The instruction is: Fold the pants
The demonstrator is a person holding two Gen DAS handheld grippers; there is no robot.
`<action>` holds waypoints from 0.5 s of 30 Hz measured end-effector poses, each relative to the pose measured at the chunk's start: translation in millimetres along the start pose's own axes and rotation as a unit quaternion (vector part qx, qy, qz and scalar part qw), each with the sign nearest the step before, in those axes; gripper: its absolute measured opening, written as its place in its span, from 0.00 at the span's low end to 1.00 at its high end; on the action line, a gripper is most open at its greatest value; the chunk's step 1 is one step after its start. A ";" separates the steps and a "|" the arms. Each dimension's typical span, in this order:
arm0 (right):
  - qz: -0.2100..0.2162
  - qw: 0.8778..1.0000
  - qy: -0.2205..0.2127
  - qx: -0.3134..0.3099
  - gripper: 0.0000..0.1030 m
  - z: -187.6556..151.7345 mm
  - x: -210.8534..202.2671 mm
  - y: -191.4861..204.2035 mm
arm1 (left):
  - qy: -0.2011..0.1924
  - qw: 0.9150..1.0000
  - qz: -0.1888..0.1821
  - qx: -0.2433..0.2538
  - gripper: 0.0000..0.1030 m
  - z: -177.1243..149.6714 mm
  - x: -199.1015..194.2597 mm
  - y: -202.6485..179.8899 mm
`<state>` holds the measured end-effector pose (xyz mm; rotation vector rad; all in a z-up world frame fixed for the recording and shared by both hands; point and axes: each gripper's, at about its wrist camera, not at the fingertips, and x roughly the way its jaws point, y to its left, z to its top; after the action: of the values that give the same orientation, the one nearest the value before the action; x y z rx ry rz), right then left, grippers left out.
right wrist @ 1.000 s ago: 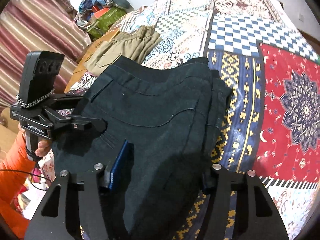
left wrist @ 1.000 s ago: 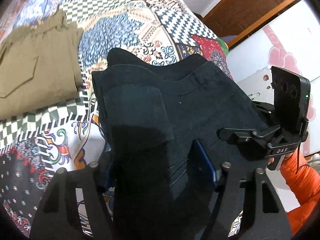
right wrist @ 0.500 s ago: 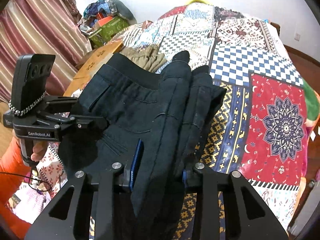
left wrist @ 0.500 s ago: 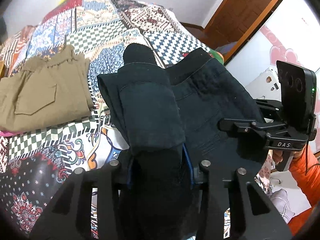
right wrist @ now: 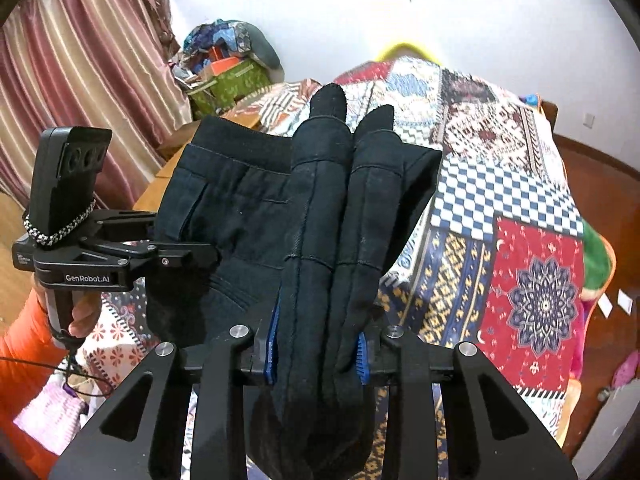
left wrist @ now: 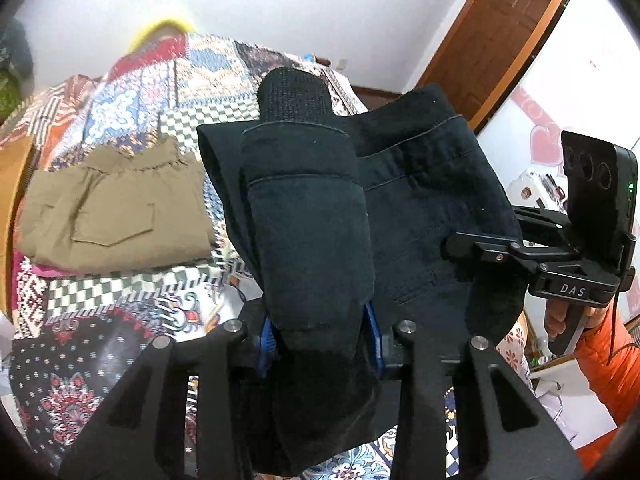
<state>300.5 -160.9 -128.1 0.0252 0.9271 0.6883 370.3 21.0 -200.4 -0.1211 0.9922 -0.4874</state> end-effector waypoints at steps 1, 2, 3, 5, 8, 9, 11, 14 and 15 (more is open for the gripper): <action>0.000 1.000 -0.002 -0.002 0.25 1.9 0.0 1.9 | -0.005 1.000 0.003 0.000 0.35 -0.3 -5.6 1.9; 0.002 1.000 -0.004 -0.003 0.25 6.0 1.1 5.4 | -0.010 1.000 0.006 -0.002 0.35 0.0 -10.5 4.1; 0.003 1.000 -0.005 -0.005 0.25 9.7 2.6 8.2 | -0.016 1.000 0.010 -0.003 0.35 0.5 -15.4 7.0; 0.007 1.000 -0.010 -0.009 0.25 14.4 4.3 14.4 | -0.025 1.000 0.014 -0.010 0.35 0.7 -25.6 14.1; 0.013 1.000 -0.018 -0.015 0.25 22.8 9.5 26.6 | -0.035 0.999 0.017 -0.023 0.35 1.8 -37.1 27.9; 0.015 1.000 -0.019 -0.017 0.25 25.6 11.8 29.2 | -0.037 0.999 0.018 -0.027 0.35 2.9 -40.9 32.4; 0.014 1.000 -0.020 -0.019 0.25 33.6 19.6 36.8 | -0.044 0.998 0.022 -0.037 0.35 4.6 -47.5 44.7; 0.022 0.999 -0.022 -0.025 0.25 45.0 31.8 46.2 | -0.052 0.997 0.029 -0.049 0.35 8.1 -53.8 63.1; 0.024 0.999 -0.023 -0.028 0.25 50.3 37.0 49.7 | -0.054 0.997 0.032 -0.051 0.35 8.5 -55.5 68.6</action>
<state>326.3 -87.8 -108.9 0.0145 0.8654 0.7551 375.7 105.5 -174.4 -0.2054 0.9123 -0.3681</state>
